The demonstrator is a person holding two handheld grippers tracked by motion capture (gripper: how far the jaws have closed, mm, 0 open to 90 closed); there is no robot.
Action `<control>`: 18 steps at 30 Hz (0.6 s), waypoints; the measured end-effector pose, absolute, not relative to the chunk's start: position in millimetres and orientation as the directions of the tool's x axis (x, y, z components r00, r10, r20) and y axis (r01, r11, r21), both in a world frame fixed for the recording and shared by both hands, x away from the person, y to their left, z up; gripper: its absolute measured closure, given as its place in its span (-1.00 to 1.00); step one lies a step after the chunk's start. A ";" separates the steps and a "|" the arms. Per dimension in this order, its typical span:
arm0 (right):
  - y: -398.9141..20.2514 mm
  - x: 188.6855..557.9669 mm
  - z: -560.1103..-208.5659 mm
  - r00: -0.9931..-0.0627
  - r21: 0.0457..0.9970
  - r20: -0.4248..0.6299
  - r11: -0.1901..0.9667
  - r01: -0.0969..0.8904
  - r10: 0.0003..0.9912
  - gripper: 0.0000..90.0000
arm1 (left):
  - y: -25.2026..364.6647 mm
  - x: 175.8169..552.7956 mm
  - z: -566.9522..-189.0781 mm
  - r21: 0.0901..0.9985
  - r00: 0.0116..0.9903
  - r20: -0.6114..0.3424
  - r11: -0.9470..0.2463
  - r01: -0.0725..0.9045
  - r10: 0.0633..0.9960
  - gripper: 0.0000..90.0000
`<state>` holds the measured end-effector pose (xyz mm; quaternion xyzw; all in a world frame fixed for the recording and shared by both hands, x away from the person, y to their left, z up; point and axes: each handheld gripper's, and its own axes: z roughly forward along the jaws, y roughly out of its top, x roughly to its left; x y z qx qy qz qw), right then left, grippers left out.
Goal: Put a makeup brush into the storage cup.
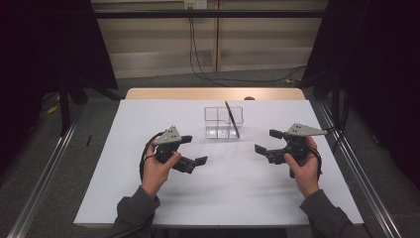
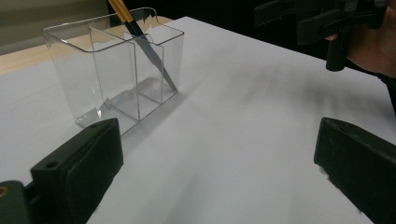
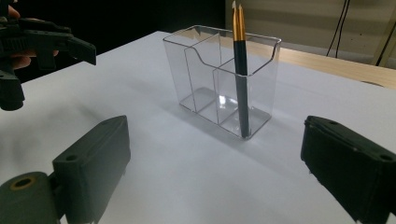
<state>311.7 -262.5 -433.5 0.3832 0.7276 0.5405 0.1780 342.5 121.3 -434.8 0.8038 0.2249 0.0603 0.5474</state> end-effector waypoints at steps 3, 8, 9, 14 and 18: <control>-263.4 309.7 -434.7 -0.647 0.922 0.160 0.122 0.368 0.745 -0.82 | 121.3 342.6 -435.0 0.907 0.891 -0.149 -0.300 0.296 0.429 -0.98; -262.6 307.7 -435.9 -0.654 0.922 0.157 0.128 0.366 0.740 -0.82 | 120.7 342.4 -435.1 0.908 0.892 -0.153 -0.294 0.297 0.425 -0.98; -262.1 307.7 -436.3 -0.659 0.922 0.153 0.133 0.363 0.737 -0.82 | 121.0 342.3 -435.0 0.907 0.892 -0.150 -0.299 0.296 0.427 -0.98; -259.6 305.5 -436.8 -0.663 0.921 0.136 0.153 0.358 0.736 -0.82 | 120.7 342.9 -435.1 0.908 0.893 -0.149 -0.298 0.294 0.424 -0.98; -260.1 304.1 -436.2 -0.668 0.922 0.136 0.153 0.356 0.731 -0.83 | 117.8 344.1 -436.1 0.908 0.897 -0.151 -0.301 0.292 0.416 -0.98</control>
